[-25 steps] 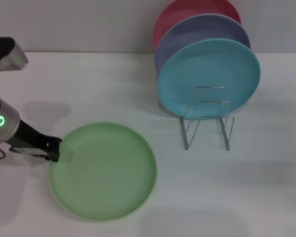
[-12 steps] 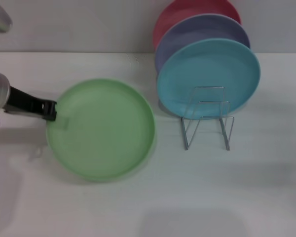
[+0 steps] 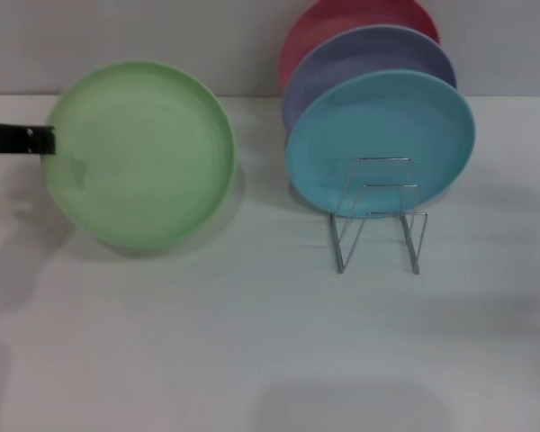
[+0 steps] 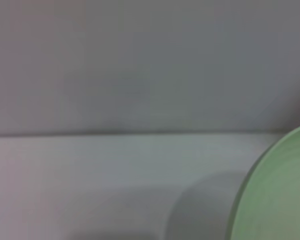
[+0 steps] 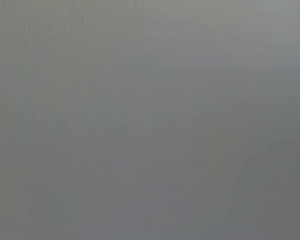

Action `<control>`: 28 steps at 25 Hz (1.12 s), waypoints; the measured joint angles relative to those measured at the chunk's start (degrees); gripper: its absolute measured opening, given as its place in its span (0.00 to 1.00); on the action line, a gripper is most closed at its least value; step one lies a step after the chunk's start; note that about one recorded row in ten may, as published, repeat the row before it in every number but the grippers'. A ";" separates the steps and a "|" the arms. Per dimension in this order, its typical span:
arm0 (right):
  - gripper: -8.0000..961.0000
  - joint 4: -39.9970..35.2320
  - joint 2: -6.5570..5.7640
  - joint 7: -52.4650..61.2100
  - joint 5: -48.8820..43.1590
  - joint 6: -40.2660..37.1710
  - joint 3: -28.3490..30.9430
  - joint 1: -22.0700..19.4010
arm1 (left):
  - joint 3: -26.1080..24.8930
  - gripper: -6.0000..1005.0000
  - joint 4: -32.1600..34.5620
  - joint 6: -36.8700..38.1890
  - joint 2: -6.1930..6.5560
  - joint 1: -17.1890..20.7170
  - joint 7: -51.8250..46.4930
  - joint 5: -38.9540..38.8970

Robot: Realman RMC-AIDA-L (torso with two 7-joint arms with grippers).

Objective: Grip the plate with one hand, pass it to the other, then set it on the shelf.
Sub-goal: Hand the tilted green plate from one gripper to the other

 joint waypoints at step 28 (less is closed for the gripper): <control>0.72 0.16 1.00 0.14 -0.58 -0.14 -0.66 -0.15 | 35.91 0.04 17.78 86.87 -0.13 17.43 7.58 -12.17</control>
